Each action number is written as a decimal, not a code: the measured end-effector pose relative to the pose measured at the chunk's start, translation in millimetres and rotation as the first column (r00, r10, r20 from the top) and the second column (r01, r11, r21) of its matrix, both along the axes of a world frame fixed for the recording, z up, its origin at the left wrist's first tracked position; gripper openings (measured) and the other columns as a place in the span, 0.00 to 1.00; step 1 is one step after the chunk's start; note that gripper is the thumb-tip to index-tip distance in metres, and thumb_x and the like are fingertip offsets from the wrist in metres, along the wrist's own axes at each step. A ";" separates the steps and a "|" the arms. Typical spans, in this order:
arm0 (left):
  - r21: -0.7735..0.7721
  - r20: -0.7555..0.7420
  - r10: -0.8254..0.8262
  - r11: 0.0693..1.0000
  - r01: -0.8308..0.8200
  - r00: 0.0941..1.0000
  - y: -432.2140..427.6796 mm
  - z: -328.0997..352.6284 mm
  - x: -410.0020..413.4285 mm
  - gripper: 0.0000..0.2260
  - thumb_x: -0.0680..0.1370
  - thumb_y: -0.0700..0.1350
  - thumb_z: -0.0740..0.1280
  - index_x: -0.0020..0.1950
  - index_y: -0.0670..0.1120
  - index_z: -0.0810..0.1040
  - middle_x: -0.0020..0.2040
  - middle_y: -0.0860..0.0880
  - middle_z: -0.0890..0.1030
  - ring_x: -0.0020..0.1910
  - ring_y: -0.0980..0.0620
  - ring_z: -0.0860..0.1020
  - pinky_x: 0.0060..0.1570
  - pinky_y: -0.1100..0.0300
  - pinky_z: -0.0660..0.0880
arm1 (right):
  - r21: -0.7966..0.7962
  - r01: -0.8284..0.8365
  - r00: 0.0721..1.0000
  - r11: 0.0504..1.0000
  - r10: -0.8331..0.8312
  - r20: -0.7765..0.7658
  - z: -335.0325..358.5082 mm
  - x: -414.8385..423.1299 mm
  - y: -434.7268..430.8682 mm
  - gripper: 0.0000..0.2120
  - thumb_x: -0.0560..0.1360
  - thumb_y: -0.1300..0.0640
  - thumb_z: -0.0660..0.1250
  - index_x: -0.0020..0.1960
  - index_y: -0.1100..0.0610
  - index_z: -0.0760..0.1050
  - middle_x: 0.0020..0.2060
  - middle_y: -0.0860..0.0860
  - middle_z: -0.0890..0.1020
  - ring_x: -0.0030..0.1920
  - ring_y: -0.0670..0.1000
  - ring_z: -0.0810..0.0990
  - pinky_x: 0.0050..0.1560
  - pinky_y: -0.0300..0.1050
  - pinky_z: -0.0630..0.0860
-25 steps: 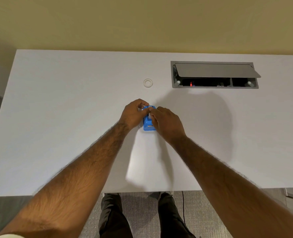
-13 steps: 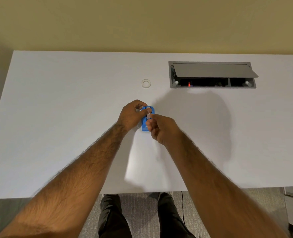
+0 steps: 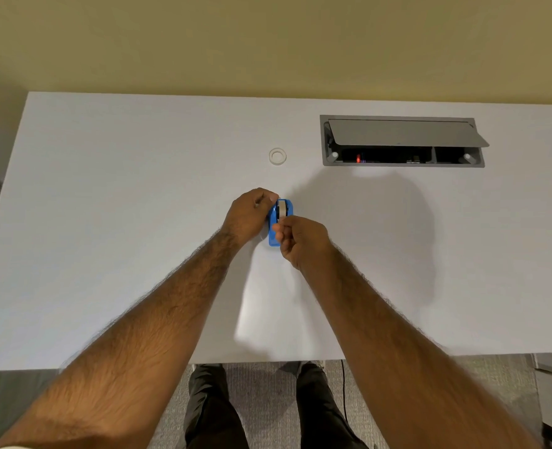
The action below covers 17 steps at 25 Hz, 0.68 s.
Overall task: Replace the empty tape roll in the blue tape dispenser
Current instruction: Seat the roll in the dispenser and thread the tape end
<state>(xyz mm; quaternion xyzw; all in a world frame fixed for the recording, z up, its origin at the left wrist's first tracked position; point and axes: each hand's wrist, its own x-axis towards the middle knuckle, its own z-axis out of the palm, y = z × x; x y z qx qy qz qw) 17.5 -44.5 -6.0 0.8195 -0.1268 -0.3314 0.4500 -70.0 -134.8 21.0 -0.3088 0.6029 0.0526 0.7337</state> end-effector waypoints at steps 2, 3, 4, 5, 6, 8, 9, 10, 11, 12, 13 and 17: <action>0.022 0.025 -0.026 0.999 0.025 0.999 0.6 -1.4 -0.1 0.10 0.82 0.45 0.64 0.59 0.46 0.81 0.56 0.48 0.84 0.56 0.48 0.81 0.62 0.48 0.77 | -0.008 0.005 1.000 1.000 -0.005 0.000 0.3 -2.3 1.4 0.06 0.73 0.64 0.68 0.50 0.63 0.79 0.35 0.56 0.84 0.22 0.46 0.79 0.25 0.33 0.74; 0.039 0.045 -0.031 0.999 0.029 0.999 0.3 -1.6 -0.5 0.10 0.81 0.44 0.65 0.60 0.46 0.81 0.57 0.48 0.83 0.57 0.48 0.81 0.62 0.49 0.77 | -0.002 0.015 1.000 1.000 -0.015 0.010 0.4 -3.4 2.2 0.05 0.73 0.64 0.68 0.49 0.63 0.79 0.33 0.56 0.84 0.22 0.46 0.79 0.26 0.33 0.75; 0.050 0.059 -0.028 0.998 0.025 0.998 -0.3 -2.0 -0.7 0.10 0.80 0.42 0.65 0.60 0.46 0.81 0.57 0.48 0.83 0.57 0.48 0.80 0.62 0.50 0.77 | 0.009 0.028 0.999 1.000 -0.028 0.027 0.7 -4.6 3.3 0.04 0.73 0.64 0.69 0.47 0.62 0.79 0.31 0.55 0.84 0.23 0.47 0.79 0.27 0.34 0.75; 0.054 0.068 -0.022 0.998 0.018 0.997 -1.1 -2.4 -0.9 0.10 0.80 0.42 0.66 0.60 0.46 0.81 0.58 0.48 0.83 0.57 0.48 0.80 0.62 0.51 0.77 | 0.020 0.042 0.998 0.999 -0.042 0.045 1.4 -5.5 4.4 0.02 0.73 0.64 0.69 0.46 0.62 0.78 0.29 0.54 0.84 0.23 0.47 0.80 0.28 0.34 0.75; 0.055 0.074 -0.017 0.998 0.013 0.997 -2.1 -3.0 -1.1 0.10 0.80 0.41 0.66 0.60 0.46 0.81 0.58 0.48 0.83 0.58 0.48 0.80 0.61 0.52 0.77 | 0.025 0.055 0.997 0.998 -0.057 0.059 2.3 -6.4 5.0 0.02 0.73 0.65 0.69 0.46 0.62 0.78 0.27 0.54 0.84 0.24 0.47 0.80 0.28 0.34 0.74; 0.059 0.083 -0.015 0.998 0.010 0.996 -3.2 -3.5 -2.0 0.10 0.80 0.41 0.66 0.60 0.46 0.81 0.57 0.48 0.83 0.58 0.49 0.80 0.61 0.53 0.77 | 0.035 0.078 0.994 0.996 -0.081 0.076 3.1 -7.4 6.0 0.03 0.73 0.65 0.69 0.47 0.62 0.77 0.26 0.55 0.83 0.24 0.47 0.79 0.28 0.34 0.74; 0.065 0.090 -0.018 0.998 0.012 0.996 -3.6 -3.4 -2.3 0.10 0.80 0.41 0.66 0.60 0.46 0.81 0.57 0.48 0.83 0.58 0.49 0.80 0.61 0.53 0.77 | 0.039 0.084 0.993 0.996 -0.087 0.081 3.4 -7.8 6.5 0.03 0.73 0.65 0.69 0.47 0.63 0.77 0.28 0.55 0.83 0.25 0.47 0.79 0.28 0.34 0.74; 0.072 0.096 -0.020 0.997 0.013 0.995 -3.8 -3.2 -2.1 0.10 0.80 0.41 0.66 0.60 0.46 0.81 0.57 0.48 0.83 0.58 0.49 0.80 0.61 0.54 0.77 | 0.036 0.084 0.993 0.996 -0.087 0.080 4.3 -8.2 7.2 0.04 0.73 0.65 0.70 0.48 0.63 0.77 0.30 0.56 0.83 0.26 0.48 0.79 0.28 0.34 0.75; 0.076 0.099 -0.020 0.997 0.013 0.995 -4.3 -3.0 -1.8 0.10 0.80 0.41 0.66 0.60 0.46 0.81 0.57 0.48 0.83 0.57 0.49 0.80 0.60 0.55 0.76 | 0.026 0.078 0.994 0.997 -0.080 0.071 5.1 -9.0 7.6 0.05 0.74 0.64 0.70 0.48 0.64 0.77 0.33 0.56 0.84 0.28 0.48 0.80 0.28 0.34 0.76; 0.079 0.101 -0.021 0.997 0.013 0.995 -4.7 -2.7 -1.8 0.10 0.80 0.41 0.66 0.60 0.46 0.81 0.57 0.48 0.83 0.57 0.50 0.80 0.59 0.56 0.76 | 0.012 0.068 0.996 0.998 -0.068 0.062 5.6 -10.0 8.0 0.06 0.74 0.63 0.71 0.48 0.64 0.78 0.35 0.57 0.84 0.29 0.49 0.81 0.28 0.35 0.77; 0.081 0.102 -0.022 0.997 0.014 0.995 -5.0 -2.4 -1.9 0.10 0.80 0.41 0.66 0.60 0.46 0.81 0.57 0.48 0.83 0.57 0.50 0.79 0.59 0.56 0.76 | 0.001 0.059 0.997 0.998 -0.059 0.057 5.5 -11.0 8.8 0.06 0.74 0.62 0.71 0.49 0.63 0.78 0.36 0.57 0.84 0.30 0.49 0.81 0.28 0.35 0.77; 0.090 0.107 -0.018 0.996 0.009 0.994 -6.2 -2.0 -2.8 0.10 0.80 0.40 0.65 0.61 0.45 0.81 0.58 0.47 0.83 0.57 0.48 0.80 0.61 0.53 0.78 | 0.004 0.094 0.993 0.996 -0.094 0.070 5.5 -16.9 14.7 0.06 0.73 0.63 0.71 0.49 0.64 0.78 0.37 0.58 0.84 0.32 0.50 0.81 0.31 0.38 0.78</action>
